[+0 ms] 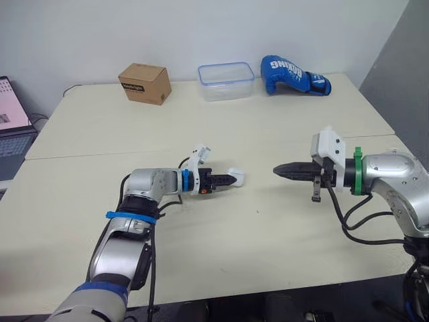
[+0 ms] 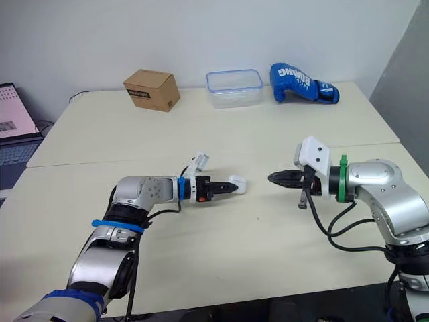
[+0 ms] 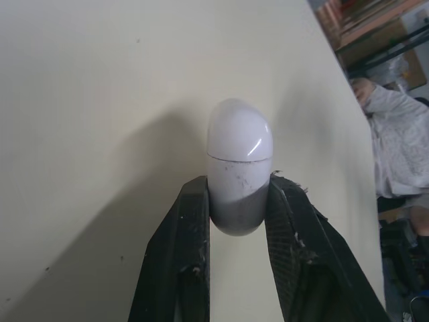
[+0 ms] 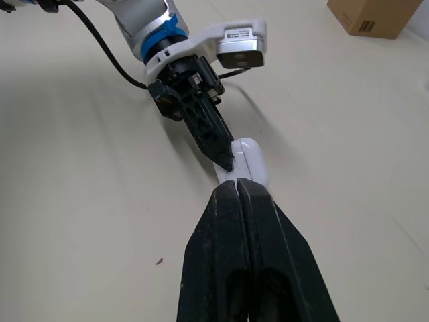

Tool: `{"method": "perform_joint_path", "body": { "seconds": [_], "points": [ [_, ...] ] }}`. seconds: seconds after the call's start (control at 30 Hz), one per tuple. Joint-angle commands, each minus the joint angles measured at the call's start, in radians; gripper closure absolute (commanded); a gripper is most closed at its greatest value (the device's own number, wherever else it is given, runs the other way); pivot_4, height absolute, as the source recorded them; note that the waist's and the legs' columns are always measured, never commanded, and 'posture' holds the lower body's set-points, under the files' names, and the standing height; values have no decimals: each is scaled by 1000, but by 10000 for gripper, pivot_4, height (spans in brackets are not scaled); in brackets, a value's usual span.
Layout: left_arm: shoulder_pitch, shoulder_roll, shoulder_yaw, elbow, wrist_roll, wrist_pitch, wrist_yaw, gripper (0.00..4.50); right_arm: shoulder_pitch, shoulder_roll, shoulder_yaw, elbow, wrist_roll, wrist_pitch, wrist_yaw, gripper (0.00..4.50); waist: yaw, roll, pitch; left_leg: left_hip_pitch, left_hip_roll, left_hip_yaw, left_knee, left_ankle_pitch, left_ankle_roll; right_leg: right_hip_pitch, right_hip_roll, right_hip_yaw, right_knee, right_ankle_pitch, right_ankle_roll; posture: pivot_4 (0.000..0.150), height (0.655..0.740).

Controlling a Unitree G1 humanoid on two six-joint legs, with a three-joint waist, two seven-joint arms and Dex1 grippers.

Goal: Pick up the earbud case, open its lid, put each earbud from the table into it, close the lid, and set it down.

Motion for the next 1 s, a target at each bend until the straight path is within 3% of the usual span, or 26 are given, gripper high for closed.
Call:
{"method": "perform_joint_path", "body": {
  "seconds": [0.03,0.33,0.6,1.0],
  "points": [
    [-22,3,-10,21,36,-5,5,37071,8,-13,-41,-54,21,13,-15,44748,0,0,0,0,0,0,0,0,0,0,0,0,0,0,0,1500,7307],
    [-21,20,7,54,63,2,16,37071,36,-18,-28,-22,0,-2,-26,44748,0,0,0,1,0,0,1,0,0,1,0,0,1,0,0,1500,7307],
    [5,72,-1,12,87,20,24,13743,28,-9,-10,16,-16,-22,-20,45000,-2,0,0,2,0,0,1,0,0,1,0,0,1,0,0,1500,7307],
    [135,250,4,-186,71,47,17,13743,11,10,8,72,-39,-68,8,45000,-21,1,-1,3,1,1,0,0,0,1,1,1,2,0,0,1500,7307]
  ]
}}
